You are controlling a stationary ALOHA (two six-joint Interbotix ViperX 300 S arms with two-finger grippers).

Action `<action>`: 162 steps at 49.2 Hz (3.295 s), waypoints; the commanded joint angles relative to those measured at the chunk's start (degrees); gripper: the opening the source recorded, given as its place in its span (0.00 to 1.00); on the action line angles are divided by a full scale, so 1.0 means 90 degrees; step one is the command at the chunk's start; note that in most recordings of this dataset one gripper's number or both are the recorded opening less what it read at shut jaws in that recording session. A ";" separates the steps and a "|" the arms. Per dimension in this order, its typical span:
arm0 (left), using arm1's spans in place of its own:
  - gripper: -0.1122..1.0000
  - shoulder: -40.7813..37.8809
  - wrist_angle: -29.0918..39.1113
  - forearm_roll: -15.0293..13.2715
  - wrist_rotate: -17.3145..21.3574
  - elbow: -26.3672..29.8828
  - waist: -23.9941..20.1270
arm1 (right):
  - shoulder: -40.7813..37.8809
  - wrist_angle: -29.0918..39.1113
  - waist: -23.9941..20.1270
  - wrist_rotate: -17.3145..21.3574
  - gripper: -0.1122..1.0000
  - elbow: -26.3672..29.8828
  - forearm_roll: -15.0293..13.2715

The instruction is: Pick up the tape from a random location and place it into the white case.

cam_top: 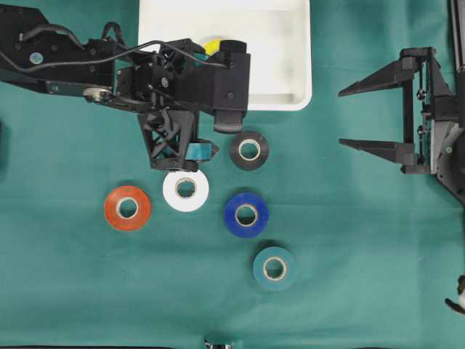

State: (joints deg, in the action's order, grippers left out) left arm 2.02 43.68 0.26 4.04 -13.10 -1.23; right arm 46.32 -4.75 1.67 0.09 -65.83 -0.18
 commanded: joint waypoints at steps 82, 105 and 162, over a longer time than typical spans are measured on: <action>0.99 0.5488 -0.3965 -0.0059 -0.0010 -0.5664 -0.0469 | 0.0566 0.0283 0.0000 0.0078 0.93 -0.0322 0.0029; 0.99 0.5479 -0.3965 -0.0059 -0.0010 -0.5654 -0.0469 | 0.0469 0.0303 -0.1172 0.0605 0.93 -0.0273 0.0059; 0.99 0.5479 -0.4063 -0.0078 -0.0020 -0.5664 -0.0469 | 0.0049 0.0508 -0.2588 0.0615 0.92 -0.0068 0.0049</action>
State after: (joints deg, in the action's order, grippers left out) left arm 51.59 7.65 -0.35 3.96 -64.69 -5.36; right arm 47.11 0.00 -21.09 5.63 -67.94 0.09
